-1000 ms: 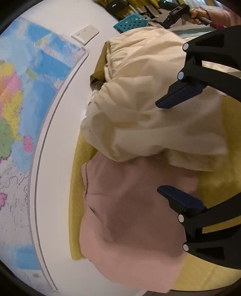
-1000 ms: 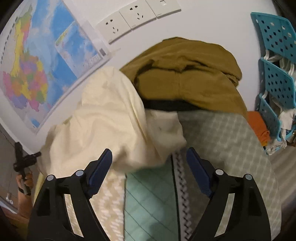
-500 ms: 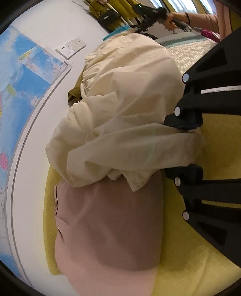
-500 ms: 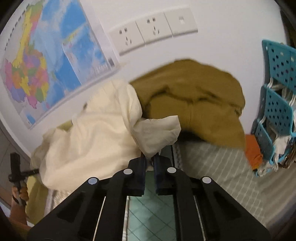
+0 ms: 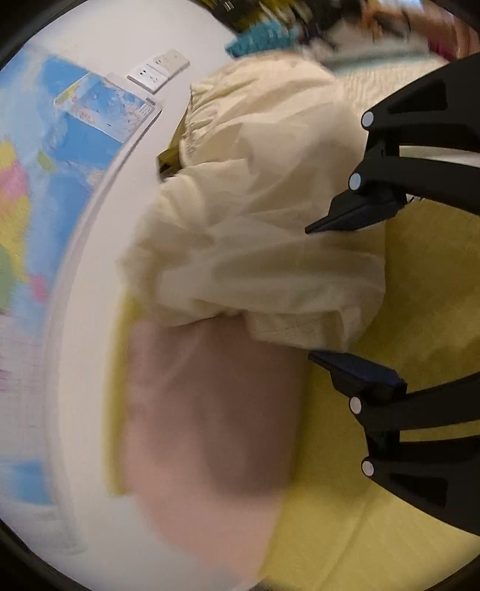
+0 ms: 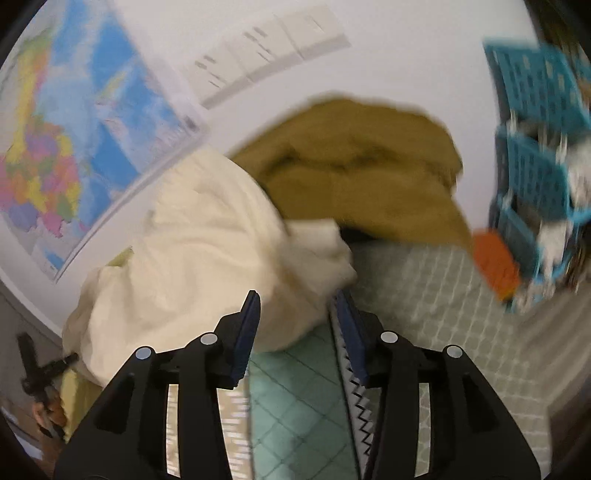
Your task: Fold large clothes
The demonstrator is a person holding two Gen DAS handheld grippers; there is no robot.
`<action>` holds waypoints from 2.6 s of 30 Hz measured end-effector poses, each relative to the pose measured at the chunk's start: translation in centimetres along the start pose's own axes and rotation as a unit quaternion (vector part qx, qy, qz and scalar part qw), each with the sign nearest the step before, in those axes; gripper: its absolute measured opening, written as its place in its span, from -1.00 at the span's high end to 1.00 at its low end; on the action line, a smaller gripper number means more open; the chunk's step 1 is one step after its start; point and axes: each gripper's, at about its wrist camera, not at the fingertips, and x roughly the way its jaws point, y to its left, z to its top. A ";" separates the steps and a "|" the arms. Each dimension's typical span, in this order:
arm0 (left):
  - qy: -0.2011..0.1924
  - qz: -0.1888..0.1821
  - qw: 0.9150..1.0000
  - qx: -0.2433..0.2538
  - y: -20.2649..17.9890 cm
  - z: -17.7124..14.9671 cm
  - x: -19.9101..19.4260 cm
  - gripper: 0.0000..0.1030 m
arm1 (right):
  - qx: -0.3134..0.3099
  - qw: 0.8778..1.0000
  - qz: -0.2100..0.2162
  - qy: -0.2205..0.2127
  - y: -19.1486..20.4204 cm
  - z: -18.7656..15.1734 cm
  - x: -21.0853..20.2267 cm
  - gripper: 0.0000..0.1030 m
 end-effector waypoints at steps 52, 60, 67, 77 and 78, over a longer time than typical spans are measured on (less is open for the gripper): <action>0.030 -0.021 0.993 0.115 -9.0 6.9 7.7 -0.52 | -0.178 0.972 0.116 0.097 15.8 2.4 10.8 -0.38; -0.035 -0.047 0.997 0.040 -1.8 2.1 -1.4 -0.66 | -0.032 0.995 0.078 0.057 3.9 1.2 1.8 -0.61; 0.037 -0.060 0.996 -0.046 0.9 -0.8 1.6 -0.65 | 0.087 0.984 0.116 0.102 -1.1 -1.3 4.2 -0.66; 0.019 -0.122 0.988 -0.098 -1.9 0.3 3.3 0.70 | 0.100 0.976 0.174 0.089 0.6 0.0 7.1 0.72; 0.013 -0.131 0.986 -0.103 -1.9 0.4 2.5 0.74 | 0.086 0.977 0.174 0.083 1.0 0.1 6.1 0.75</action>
